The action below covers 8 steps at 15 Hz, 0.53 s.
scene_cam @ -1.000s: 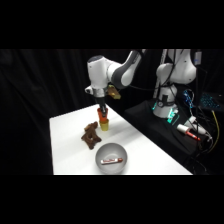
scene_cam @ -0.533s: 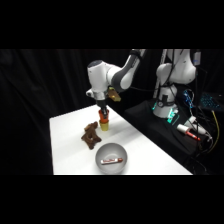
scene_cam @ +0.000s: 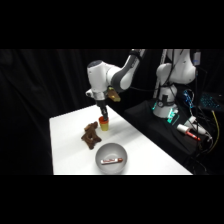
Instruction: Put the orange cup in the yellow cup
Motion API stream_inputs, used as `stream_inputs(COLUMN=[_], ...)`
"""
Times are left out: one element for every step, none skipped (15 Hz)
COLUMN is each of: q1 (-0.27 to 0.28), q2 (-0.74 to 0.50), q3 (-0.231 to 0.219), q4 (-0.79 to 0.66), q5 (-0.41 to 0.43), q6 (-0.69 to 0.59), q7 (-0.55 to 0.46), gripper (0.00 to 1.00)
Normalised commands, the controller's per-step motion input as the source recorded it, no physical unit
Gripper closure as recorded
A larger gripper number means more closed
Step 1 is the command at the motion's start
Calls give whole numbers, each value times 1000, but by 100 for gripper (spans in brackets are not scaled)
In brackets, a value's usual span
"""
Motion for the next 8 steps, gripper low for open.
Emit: stream_inputs(q1=[40,35,42,49,54,50,41,33], q2=[-63,-116,-180,-221,-279,-298,-298,-301], q3=[-41,-29,-26,-24,-17,-7,7,21], q4=[91,86,88,85,79,80,81,86], q5=[-25,5,-11,-29,-42,-30,-6,25], q6=[-106,-169,-266,-314,-347,-359,-363,-377], q7=[-8,-55,-73,-69,-71,-70,-99,-128], gripper=[0,0,0,0,0,0,0,0])
